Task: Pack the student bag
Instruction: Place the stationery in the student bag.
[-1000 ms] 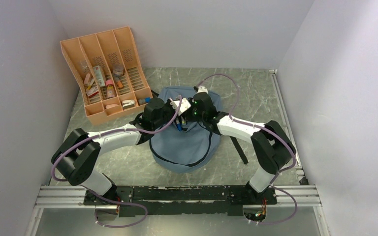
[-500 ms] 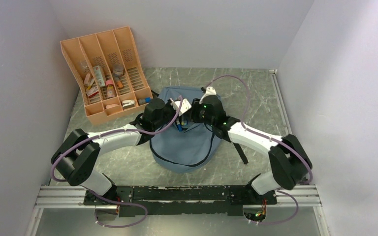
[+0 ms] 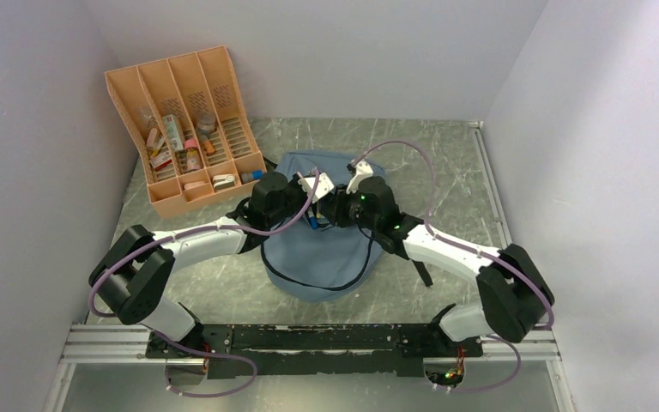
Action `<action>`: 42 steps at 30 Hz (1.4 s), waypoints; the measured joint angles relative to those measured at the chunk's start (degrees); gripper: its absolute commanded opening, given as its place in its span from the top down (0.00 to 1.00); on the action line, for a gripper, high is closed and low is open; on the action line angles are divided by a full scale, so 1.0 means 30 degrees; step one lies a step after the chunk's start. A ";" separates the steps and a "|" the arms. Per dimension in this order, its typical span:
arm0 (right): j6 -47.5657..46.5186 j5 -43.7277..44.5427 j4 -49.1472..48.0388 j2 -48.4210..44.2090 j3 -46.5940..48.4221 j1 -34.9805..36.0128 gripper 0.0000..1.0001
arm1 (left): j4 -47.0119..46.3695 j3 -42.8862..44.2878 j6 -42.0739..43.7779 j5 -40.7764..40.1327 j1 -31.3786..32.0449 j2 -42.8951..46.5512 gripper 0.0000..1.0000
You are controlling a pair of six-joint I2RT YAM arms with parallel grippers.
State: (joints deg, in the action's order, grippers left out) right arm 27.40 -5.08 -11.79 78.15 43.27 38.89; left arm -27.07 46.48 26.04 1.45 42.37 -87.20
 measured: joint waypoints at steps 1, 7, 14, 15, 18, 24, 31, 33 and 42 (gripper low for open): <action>0.0015 -0.0117 -0.0168 0.0393 0.0000 0.0131 0.81 | 0.0000 0.0000 0.0007 0.0000 0.0007 0.0000 0.95; 0.0219 -0.0117 -0.0794 0.2885 0.0189 0.0991 0.89 | 0.0000 0.0000 0.0058 0.0000 0.0036 0.0000 0.95; 0.0386 0.0568 -0.2222 0.4211 0.0590 0.1319 0.93 | 0.0007 0.0000 0.0066 -0.0015 0.0036 0.0000 0.95; 0.0408 0.0641 -0.2339 0.4248 0.0619 0.1319 0.93 | 0.0000 0.0000 0.0073 -0.0022 0.0036 0.0000 0.95; 0.0423 0.0874 -0.2426 0.4255 0.0685 0.1341 0.94 | 0.0000 0.0000 0.0146 -0.0095 0.0036 0.0029 0.95; 0.0386 0.1530 -0.2616 0.4167 0.0685 0.1443 0.94 | 0.0044 0.0000 0.0240 -0.0124 0.0036 0.0102 0.95; 0.0627 0.0058 -0.4109 0.4248 0.0685 0.1545 0.95 | 0.0058 0.0000 0.0335 -0.0138 0.0036 0.0117 0.95; 0.0714 -0.0189 -0.4320 0.4517 0.0685 0.1552 0.96 | 0.0109 0.0000 0.0386 -0.0197 0.0036 0.0175 0.95; 0.0772 0.0845 -0.3337 0.5202 0.1144 0.1741 0.98 | 0.0233 0.0000 0.0342 -0.0342 0.0058 0.0211 0.95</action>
State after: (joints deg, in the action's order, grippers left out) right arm 29.71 -2.55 -21.80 93.76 46.70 44.12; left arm -26.37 46.48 27.07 0.43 42.54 -86.56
